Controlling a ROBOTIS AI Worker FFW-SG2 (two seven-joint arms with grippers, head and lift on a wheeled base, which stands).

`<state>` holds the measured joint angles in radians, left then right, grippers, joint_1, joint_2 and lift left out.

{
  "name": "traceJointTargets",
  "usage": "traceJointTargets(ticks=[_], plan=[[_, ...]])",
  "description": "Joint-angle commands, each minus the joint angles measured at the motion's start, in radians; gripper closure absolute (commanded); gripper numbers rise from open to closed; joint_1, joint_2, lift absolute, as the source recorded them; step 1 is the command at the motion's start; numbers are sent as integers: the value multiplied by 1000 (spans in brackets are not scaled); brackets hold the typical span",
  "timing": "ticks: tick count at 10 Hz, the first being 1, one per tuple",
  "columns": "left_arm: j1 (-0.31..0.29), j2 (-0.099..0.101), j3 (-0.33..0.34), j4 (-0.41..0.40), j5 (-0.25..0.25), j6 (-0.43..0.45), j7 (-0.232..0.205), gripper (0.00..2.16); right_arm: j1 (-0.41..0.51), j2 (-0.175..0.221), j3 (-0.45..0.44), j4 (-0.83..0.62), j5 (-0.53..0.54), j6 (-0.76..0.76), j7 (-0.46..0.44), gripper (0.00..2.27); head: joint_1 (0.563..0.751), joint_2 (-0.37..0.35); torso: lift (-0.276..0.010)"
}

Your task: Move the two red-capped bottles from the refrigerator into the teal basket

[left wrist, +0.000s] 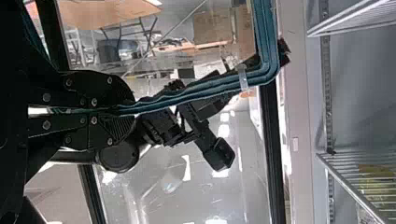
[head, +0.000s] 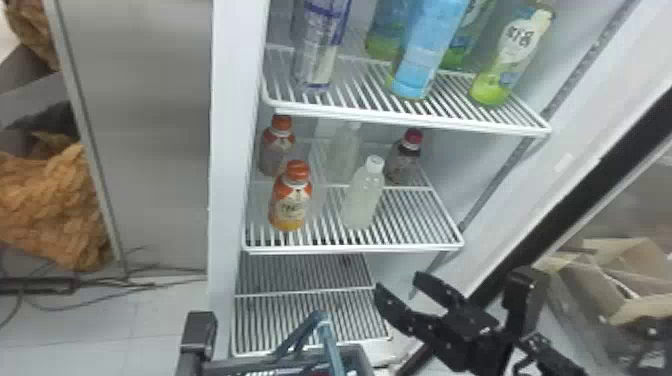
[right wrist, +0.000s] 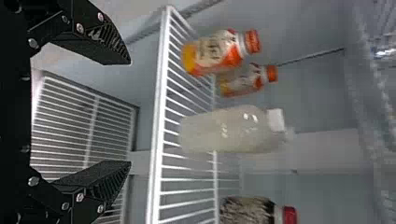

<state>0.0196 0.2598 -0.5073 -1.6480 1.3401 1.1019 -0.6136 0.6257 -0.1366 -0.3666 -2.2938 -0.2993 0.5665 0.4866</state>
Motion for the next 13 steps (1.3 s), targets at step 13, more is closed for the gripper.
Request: traceJointTargets(ticks=[13], plan=[[-2, -5, -5, 0, 2, 5, 0, 1105, -348, 5, 42, 430, -24, -596, -157, 85, 695, -350, -228]])
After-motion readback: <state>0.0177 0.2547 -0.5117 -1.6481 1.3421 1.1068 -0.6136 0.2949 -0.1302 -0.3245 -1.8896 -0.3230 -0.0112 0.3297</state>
